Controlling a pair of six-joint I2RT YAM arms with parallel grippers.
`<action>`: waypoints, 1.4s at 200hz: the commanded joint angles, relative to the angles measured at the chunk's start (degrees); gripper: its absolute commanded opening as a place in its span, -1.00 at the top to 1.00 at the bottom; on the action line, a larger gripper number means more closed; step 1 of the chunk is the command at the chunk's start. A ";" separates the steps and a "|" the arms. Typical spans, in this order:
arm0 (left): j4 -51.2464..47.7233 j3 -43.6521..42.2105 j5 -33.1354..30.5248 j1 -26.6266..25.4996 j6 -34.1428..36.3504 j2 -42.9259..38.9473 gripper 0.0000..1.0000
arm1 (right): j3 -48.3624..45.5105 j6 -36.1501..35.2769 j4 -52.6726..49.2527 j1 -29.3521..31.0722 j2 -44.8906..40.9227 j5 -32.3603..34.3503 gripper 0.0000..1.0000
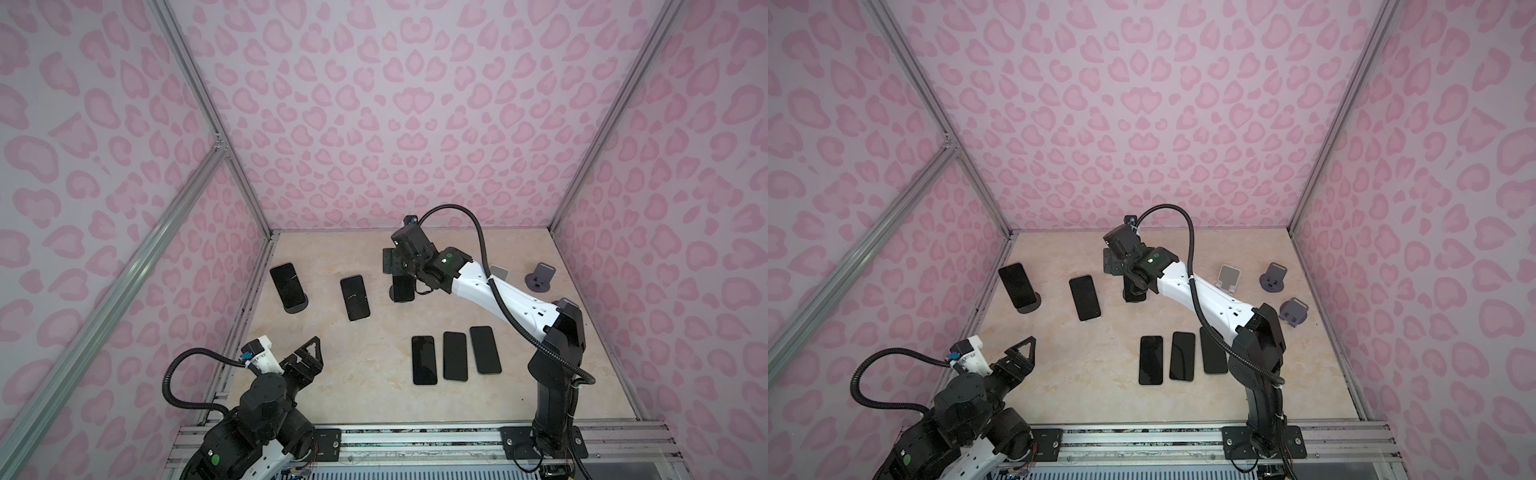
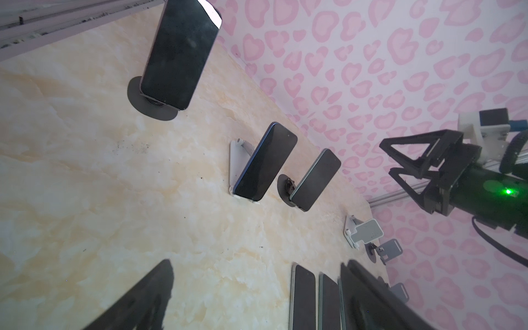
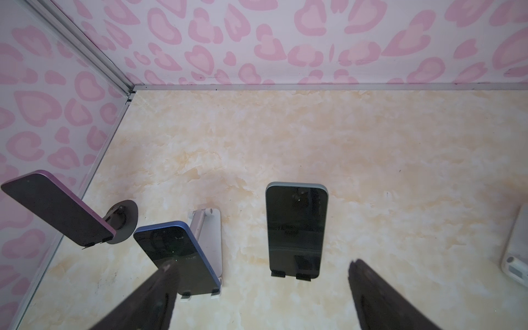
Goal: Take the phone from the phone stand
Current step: 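Lower the open right gripper around the dark phone on the dark round stand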
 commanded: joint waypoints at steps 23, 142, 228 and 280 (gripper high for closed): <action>3.23 0.25 9.63 0.03 2.40 8.08 -0.93 | 3.44 -2.39 -2.67 -1.16 2.60 3.35 -0.97; -1.92 0.31 9.03 0.06 -2.33 3.83 -0.92 | 28.59 -4.14 -16.45 -4.26 20.34 3.02 -0.97; 0.07 0.00 11.21 0.03 -3.68 9.11 -0.92 | 26.72 -4.01 -13.32 -5.82 23.07 -2.84 -0.97; -0.54 -0.70 11.64 0.05 -4.98 7.97 -0.91 | 26.73 -2.75 -12.85 -6.02 24.95 -2.36 -0.97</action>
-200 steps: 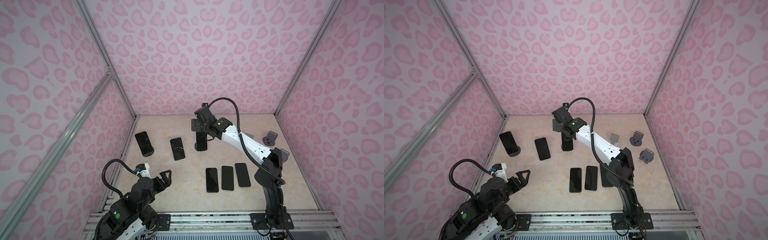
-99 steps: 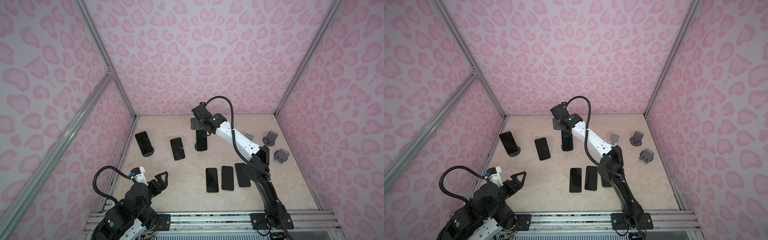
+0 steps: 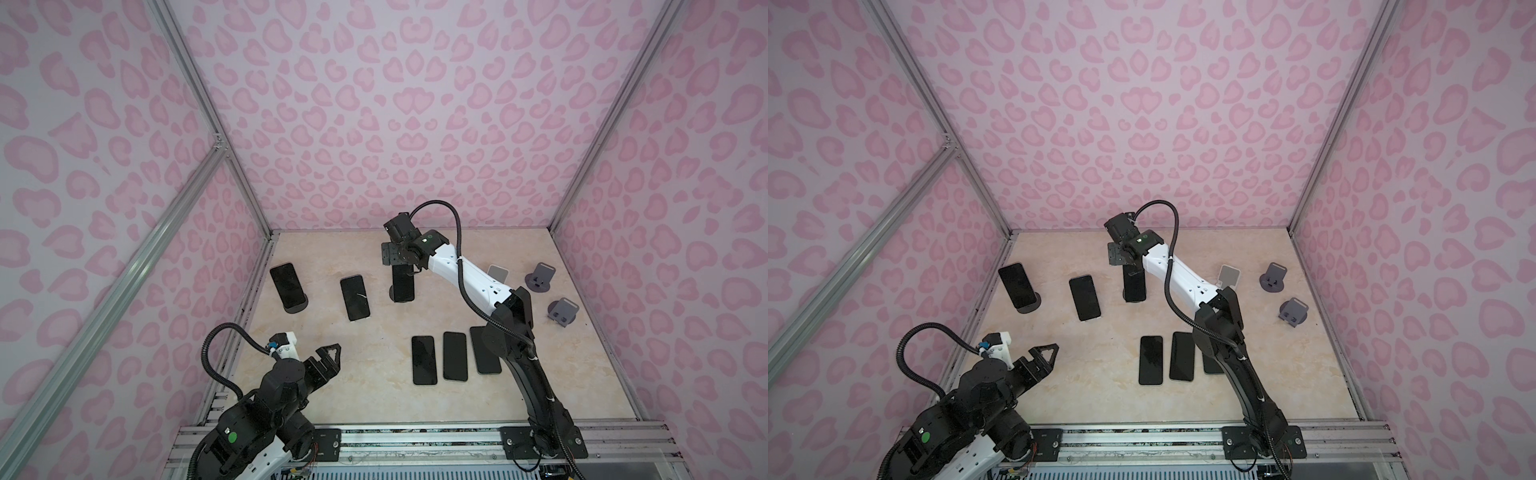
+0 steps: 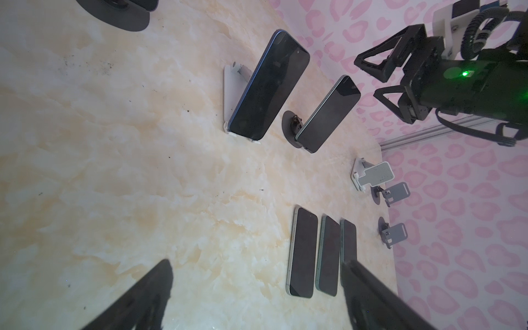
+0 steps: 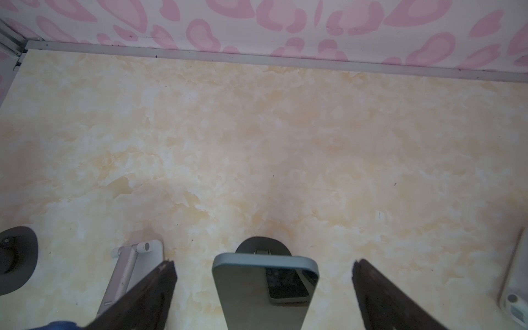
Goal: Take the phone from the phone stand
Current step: 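Lower the open right gripper around the dark phone on the dark round stand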
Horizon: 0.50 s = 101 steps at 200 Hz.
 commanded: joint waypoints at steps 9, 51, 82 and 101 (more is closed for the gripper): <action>0.28 -0.28 -0.18 0.05 -1.22 -1.15 -0.91 | -0.12 0.79 0.93 -0.08 1.33 0.52 -0.97; 0.93 0.22 -0.83 0.05 -0.80 -1.53 -0.92 | -0.11 1.57 1.17 -0.69 2.20 -0.07 -0.97; 0.84 0.34 -1.40 0.07 -0.94 -1.16 -0.92 | -0.03 2.16 1.41 -0.89 2.89 -0.47 -0.95; 1.23 -0.07 -1.28 0.12 -1.11 -1.16 -0.91 | 0.22 2.55 1.27 -0.89 3.27 -0.58 -0.93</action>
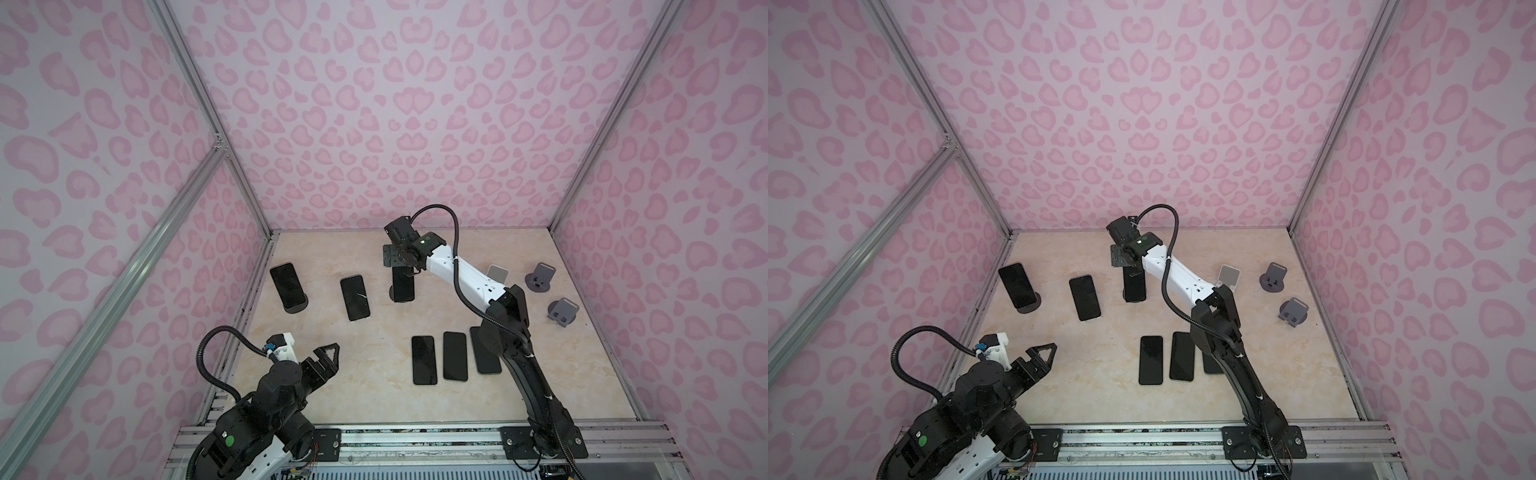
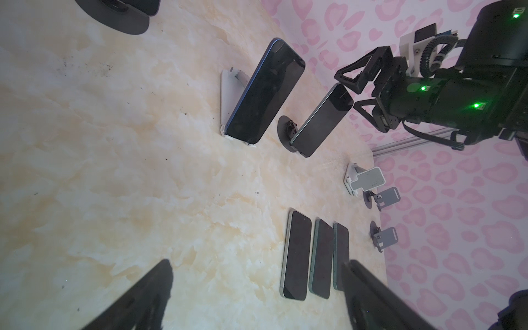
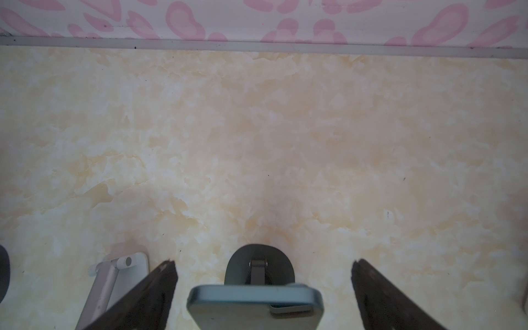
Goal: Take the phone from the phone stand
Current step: 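Lower the open right gripper around the dark phone on the dark round stand, then close the right gripper on the phone and lift it off the stand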
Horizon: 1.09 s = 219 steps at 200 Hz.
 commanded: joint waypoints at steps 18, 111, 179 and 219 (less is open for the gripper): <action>1.22 -0.08 -1.15 0.05 0.01 0.33 -0.92 | 0.13 1.67 -0.02 -0.02 1.23 0.40 -0.87; -0.44 0.05 -2.07 0.05 0.27 -1.45 -0.91 | 0.03 4.49 -0.84 -0.04 2.07 0.28 -0.68; -0.79 -0.66 -2.25 0.05 0.02 -2.44 -0.92 | 0.11 4.43 -0.84 -0.05 2.60 -0.96 -0.70; -1.92 -1.19 -1.98 0.05 -0.49 -3.42 -0.92 | 0.07 4.24 -1.52 -0.10 2.32 -0.64 -0.53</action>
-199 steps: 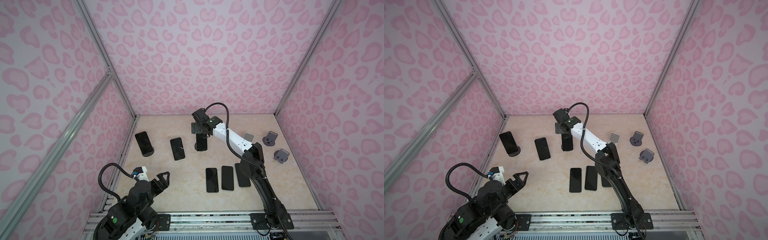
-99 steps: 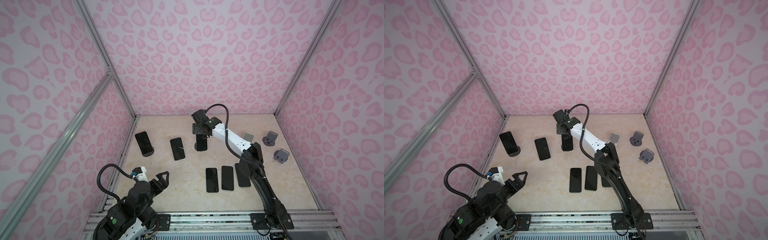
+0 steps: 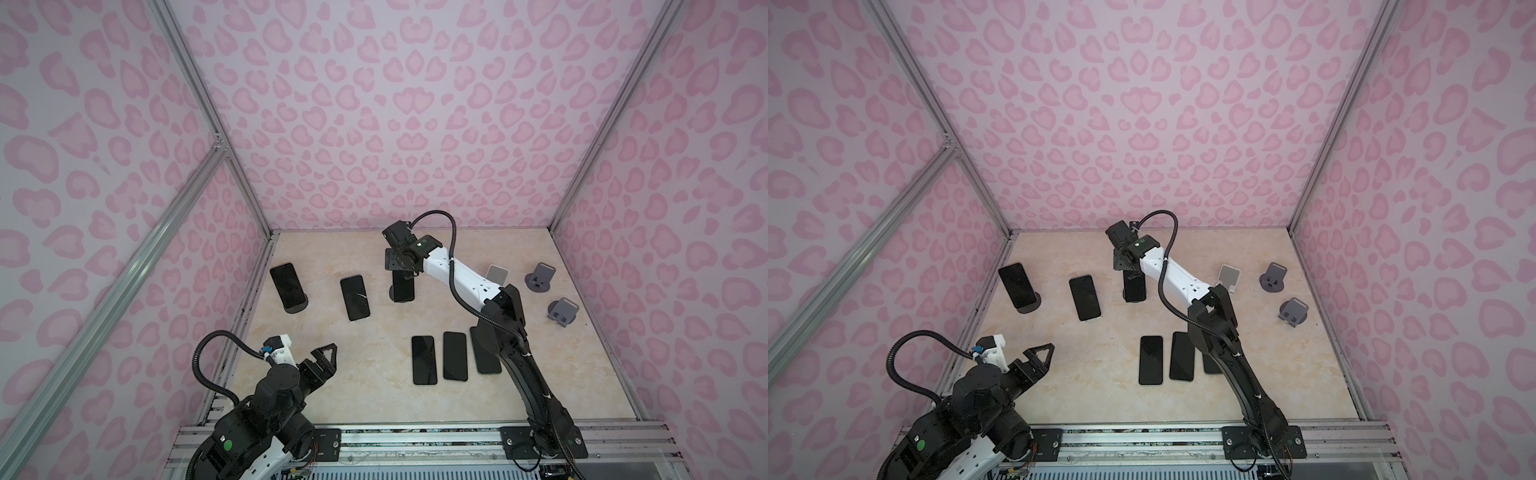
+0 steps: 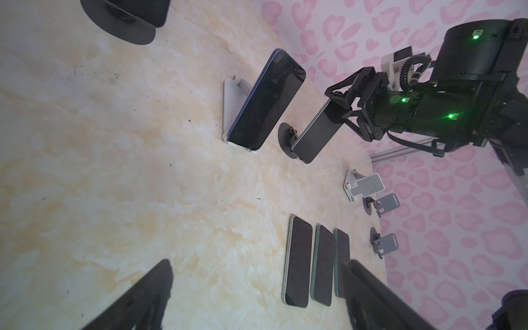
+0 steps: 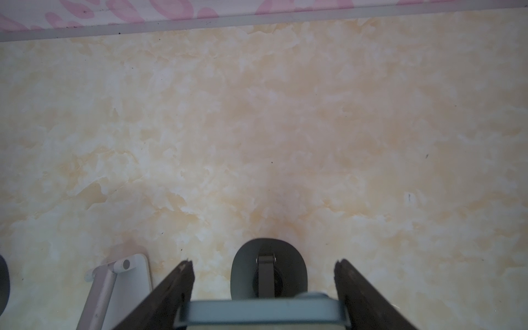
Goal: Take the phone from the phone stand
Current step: 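Close the right gripper on the phone and lift it off the stand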
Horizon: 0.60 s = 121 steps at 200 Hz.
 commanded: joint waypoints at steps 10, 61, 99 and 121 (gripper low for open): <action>-1.35 -0.40 -0.63 0.05 -0.71 -1.23 -0.92 | -0.18 -0.36 -0.76 0.01 0.26 0.30 -0.50; -2.38 -0.05 -1.47 0.09 -0.72 -2.62 -0.91 | -0.14 -0.86 -0.40 0.22 -0.63 0.51 -0.35; -2.55 0.30 -1.53 0.06 -0.65 -2.76 -0.90 | -0.37 -1.66 -0.73 0.82 -2.82 2.08 -0.30; -2.81 0.51 -1.70 0.05 -0.56 -2.96 -0.91 | -0.36 -2.22 -1.06 1.18 -3.64 3.06 -0.28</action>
